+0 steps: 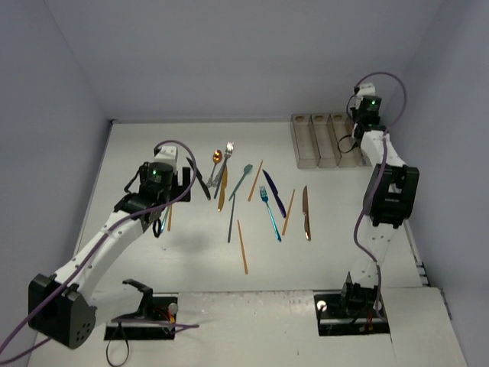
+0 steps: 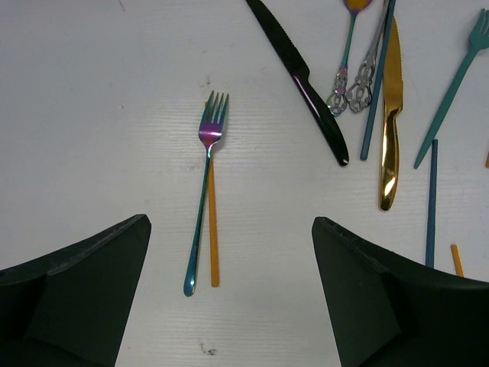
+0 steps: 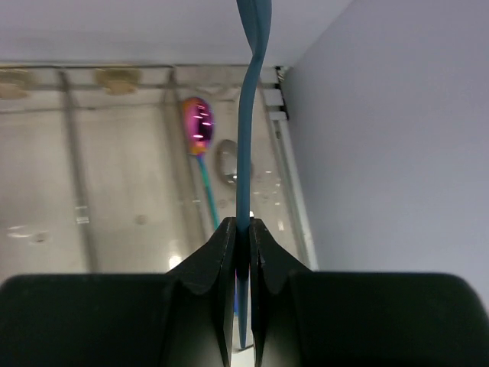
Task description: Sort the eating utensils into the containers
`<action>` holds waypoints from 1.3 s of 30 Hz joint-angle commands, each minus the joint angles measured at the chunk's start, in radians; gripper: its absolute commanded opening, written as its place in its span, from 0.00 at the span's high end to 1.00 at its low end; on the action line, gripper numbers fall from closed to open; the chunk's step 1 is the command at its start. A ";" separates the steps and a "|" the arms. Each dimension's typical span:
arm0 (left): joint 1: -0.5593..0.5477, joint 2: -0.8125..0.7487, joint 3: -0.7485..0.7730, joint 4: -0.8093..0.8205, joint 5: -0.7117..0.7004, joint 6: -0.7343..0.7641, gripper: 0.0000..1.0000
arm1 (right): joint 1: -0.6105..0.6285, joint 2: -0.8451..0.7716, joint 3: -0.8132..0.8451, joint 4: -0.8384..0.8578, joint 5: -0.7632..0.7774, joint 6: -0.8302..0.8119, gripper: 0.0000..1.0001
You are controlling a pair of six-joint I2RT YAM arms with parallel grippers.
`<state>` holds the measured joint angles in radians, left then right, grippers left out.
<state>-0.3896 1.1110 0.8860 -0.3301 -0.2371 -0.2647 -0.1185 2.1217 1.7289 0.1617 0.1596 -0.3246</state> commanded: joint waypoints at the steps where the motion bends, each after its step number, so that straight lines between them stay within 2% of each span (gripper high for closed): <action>1: -0.023 0.045 0.033 0.068 0.001 0.034 0.15 | -0.045 0.022 0.066 0.038 -0.129 -0.048 1.00; 7: -0.025 0.076 0.041 0.080 0.012 0.045 0.15 | -0.106 0.098 0.043 0.039 -0.226 -0.030 0.99; 12: -0.025 0.095 0.041 0.081 0.020 0.048 0.15 | -0.130 0.151 0.051 0.039 -0.266 -0.009 0.94; 14: -0.025 0.096 0.041 0.083 0.025 0.048 0.15 | -0.130 0.156 0.054 0.039 -0.276 -0.007 0.90; 17: -0.025 0.098 0.041 0.087 0.030 0.048 0.15 | -0.130 0.137 0.047 0.038 -0.281 0.005 0.73; 18: -0.025 0.098 0.042 0.090 0.030 0.048 0.15 | -0.130 0.135 0.042 0.039 -0.282 0.008 0.72; 21: -0.025 0.095 0.042 0.105 0.046 0.044 0.15 | -0.124 0.057 0.025 0.039 -0.295 0.033 0.54; 24: -0.023 0.104 0.055 0.106 0.069 0.025 0.15 | -0.105 -0.049 -0.001 0.039 -0.294 0.078 0.44; 33: -0.026 0.264 0.230 0.048 0.155 0.032 0.19 | 0.003 -0.450 -0.191 0.038 -0.204 0.242 0.39; 39: -0.026 0.485 0.436 -0.028 0.129 0.108 0.25 | 0.109 -0.673 -0.386 0.039 -0.127 0.477 0.39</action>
<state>-0.4107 1.5065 1.1964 -0.3339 -0.1045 -0.2159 -0.0556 1.5639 1.4331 0.1672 -0.0418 -0.0412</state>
